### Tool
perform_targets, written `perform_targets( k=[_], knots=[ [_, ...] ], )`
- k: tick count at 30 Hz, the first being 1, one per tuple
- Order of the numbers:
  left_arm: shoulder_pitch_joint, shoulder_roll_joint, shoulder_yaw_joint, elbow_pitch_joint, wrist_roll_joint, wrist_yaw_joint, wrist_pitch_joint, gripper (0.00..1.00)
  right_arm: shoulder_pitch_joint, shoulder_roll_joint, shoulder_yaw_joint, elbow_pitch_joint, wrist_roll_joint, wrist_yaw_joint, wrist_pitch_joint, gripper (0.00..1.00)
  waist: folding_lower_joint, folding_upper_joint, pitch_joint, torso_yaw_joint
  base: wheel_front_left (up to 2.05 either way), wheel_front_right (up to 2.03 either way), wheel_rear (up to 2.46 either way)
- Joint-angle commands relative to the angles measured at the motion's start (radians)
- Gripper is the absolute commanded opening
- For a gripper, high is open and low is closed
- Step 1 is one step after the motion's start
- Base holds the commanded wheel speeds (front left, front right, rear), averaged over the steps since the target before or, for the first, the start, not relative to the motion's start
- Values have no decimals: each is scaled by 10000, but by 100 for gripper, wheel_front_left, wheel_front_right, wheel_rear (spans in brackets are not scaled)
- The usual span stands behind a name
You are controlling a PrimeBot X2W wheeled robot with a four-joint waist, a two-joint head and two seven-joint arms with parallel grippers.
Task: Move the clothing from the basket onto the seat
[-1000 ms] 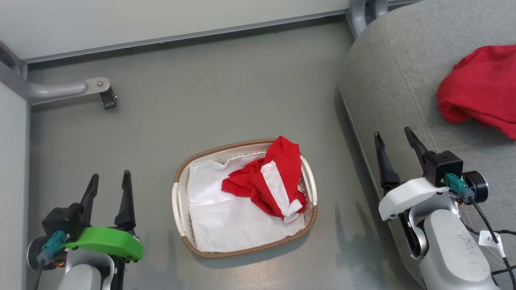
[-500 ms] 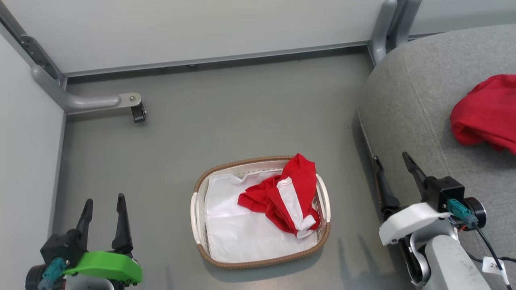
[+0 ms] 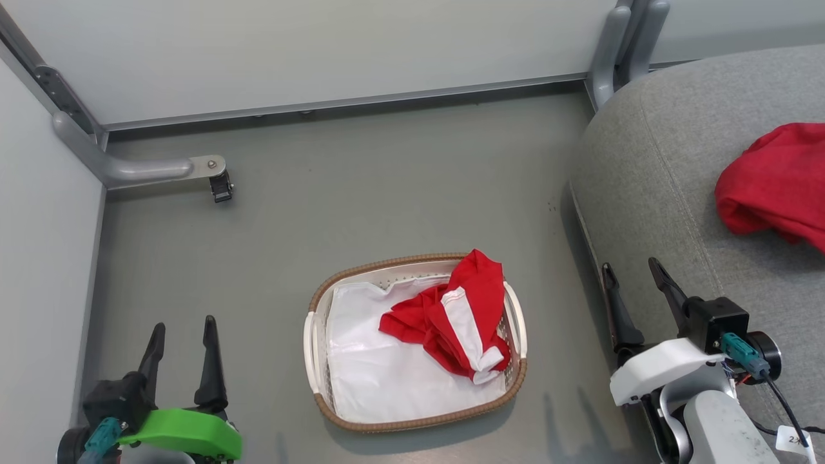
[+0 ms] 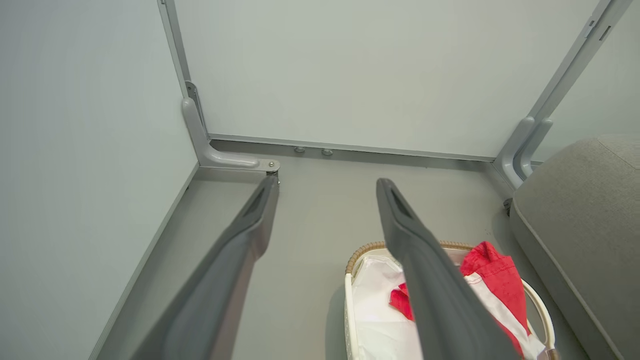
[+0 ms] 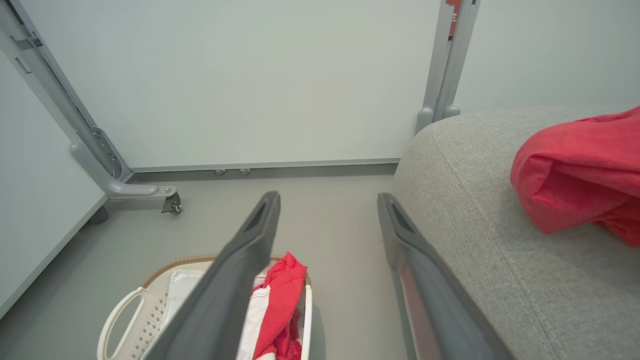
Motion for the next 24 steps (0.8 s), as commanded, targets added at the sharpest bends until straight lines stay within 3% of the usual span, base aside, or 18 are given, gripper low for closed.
perform_targets(
  k=[1,9,24],
  knots=[
    [-146,58,-120,-3,-1,20,-9,100,-98,-38,26,-56,36,-14,-2,100,0,0,109,-44,0,0,0],
    [-969,341,-1405,152,-501,20,-9,100,-736,-37,324,-489,80,-14,-2,100,0,0,1252,-399,0,0,0],
    [-3756,1588,-5257,1286,-2043,20,-9,100,-2369,-34,982,-2525,648,-14,-2,100,0,0,4269,-1919,0,0,0]
  ],
)
